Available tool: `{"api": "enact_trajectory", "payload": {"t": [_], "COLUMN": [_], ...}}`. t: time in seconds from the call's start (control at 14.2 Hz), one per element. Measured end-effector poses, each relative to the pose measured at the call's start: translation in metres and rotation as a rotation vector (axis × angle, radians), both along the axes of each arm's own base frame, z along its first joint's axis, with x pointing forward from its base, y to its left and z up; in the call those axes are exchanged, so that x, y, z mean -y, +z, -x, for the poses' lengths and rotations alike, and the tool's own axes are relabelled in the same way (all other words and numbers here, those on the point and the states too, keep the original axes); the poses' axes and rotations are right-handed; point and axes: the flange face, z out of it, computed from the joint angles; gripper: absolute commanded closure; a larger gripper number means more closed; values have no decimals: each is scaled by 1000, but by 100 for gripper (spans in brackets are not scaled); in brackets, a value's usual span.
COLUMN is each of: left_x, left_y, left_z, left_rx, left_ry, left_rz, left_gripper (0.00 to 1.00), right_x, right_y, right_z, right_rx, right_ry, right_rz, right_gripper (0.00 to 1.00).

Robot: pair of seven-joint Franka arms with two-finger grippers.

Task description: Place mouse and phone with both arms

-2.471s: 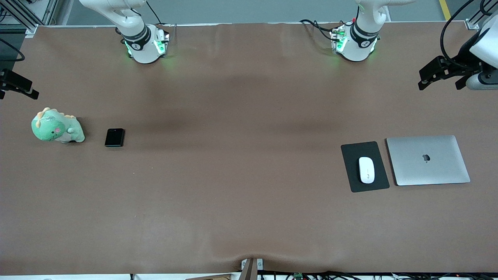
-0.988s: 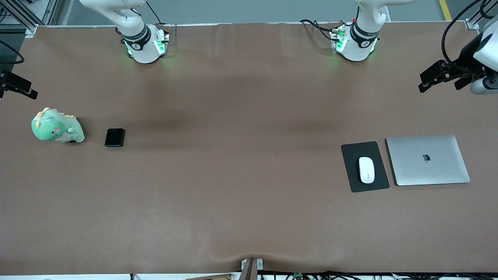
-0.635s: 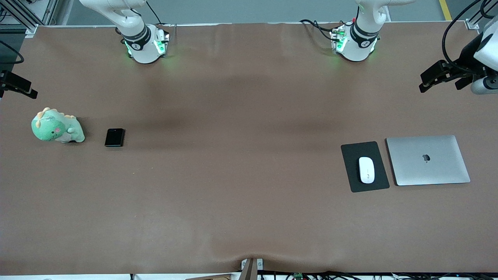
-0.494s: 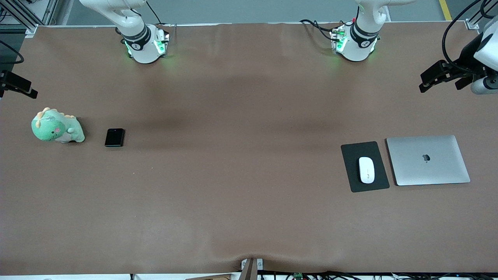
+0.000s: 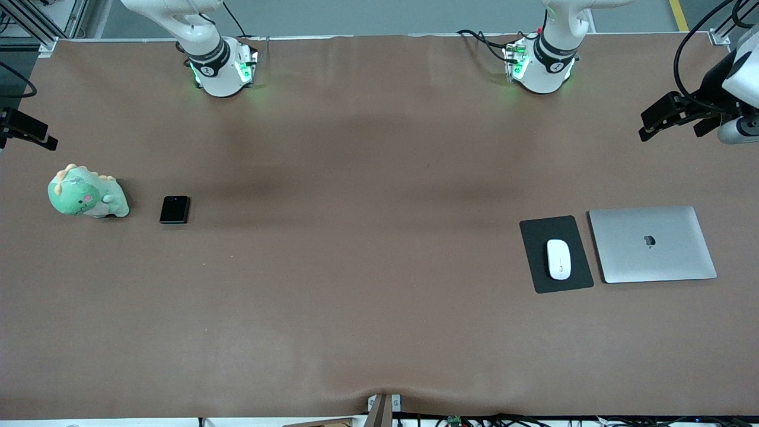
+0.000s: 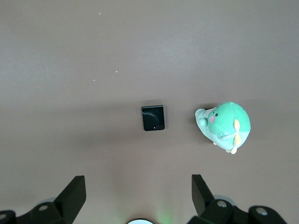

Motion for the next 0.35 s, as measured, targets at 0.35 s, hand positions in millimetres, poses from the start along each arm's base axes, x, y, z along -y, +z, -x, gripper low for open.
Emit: {"api": "enact_trajectory", "payload": {"t": [0.35], "left_x": [0], "left_y": [0], "left_z": [0], "left_rx": [0], "left_ry": [0], "left_rz": [0], "left_gripper": [0], "right_x": [4], "right_y": [0], "right_z": [1], "right_rx": [0], "right_ry": [-8], "right_rz": [0], "right_gripper": [0]}}
